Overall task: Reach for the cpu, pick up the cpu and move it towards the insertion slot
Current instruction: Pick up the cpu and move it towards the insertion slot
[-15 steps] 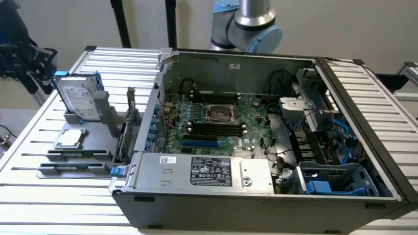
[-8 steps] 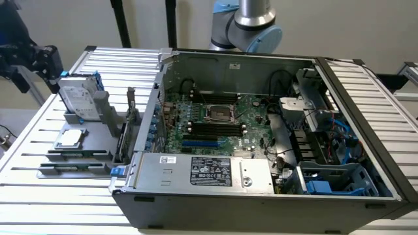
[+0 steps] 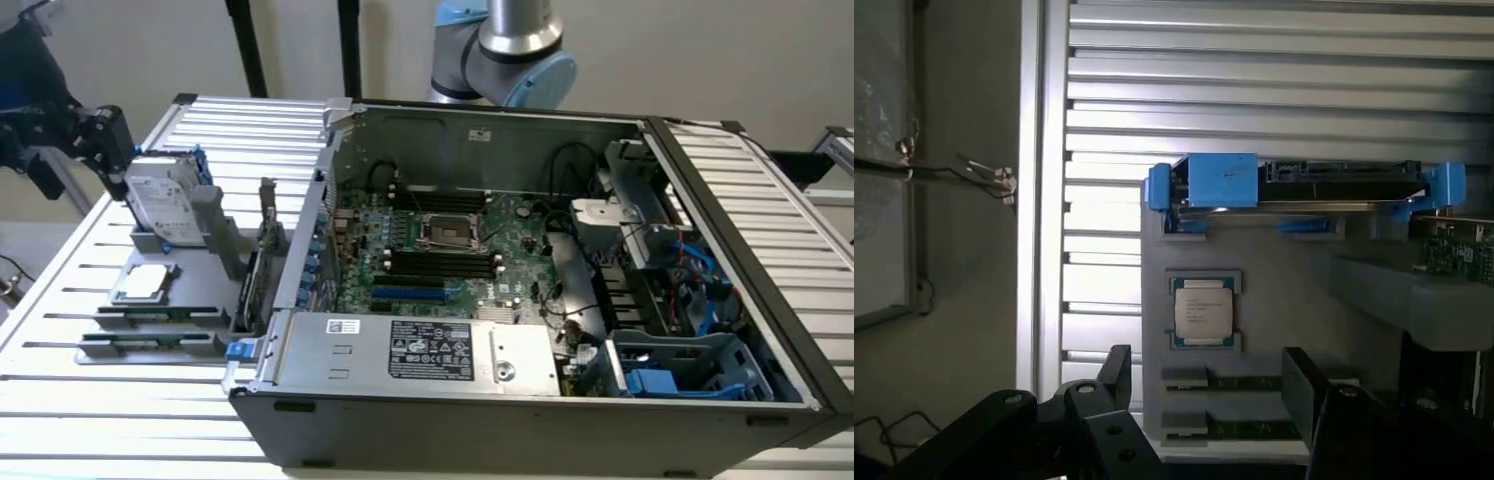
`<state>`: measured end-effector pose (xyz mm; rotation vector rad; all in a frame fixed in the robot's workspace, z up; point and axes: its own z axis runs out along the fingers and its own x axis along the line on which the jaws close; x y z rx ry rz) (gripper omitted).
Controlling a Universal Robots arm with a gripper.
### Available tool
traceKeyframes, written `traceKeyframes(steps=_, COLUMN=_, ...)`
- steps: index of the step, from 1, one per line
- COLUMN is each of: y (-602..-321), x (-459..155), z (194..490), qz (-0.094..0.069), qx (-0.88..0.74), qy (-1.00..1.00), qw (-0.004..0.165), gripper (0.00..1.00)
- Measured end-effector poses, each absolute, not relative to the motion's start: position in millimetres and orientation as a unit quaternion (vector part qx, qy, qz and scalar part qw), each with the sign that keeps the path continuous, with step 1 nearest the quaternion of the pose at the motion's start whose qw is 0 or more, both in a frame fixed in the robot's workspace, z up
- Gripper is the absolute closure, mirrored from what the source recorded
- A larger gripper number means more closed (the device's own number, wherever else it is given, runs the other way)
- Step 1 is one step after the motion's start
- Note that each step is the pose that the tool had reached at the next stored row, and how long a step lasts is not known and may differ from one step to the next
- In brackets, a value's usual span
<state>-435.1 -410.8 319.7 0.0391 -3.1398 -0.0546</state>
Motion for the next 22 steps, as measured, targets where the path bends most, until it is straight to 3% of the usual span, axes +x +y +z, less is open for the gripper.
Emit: traceKeyframes(steps=22, y=-419.9, x=-434.7, z=279.6, qz=-0.017, qx=0.012, qy=-1.0, qw=0.001, gripper=0.29)
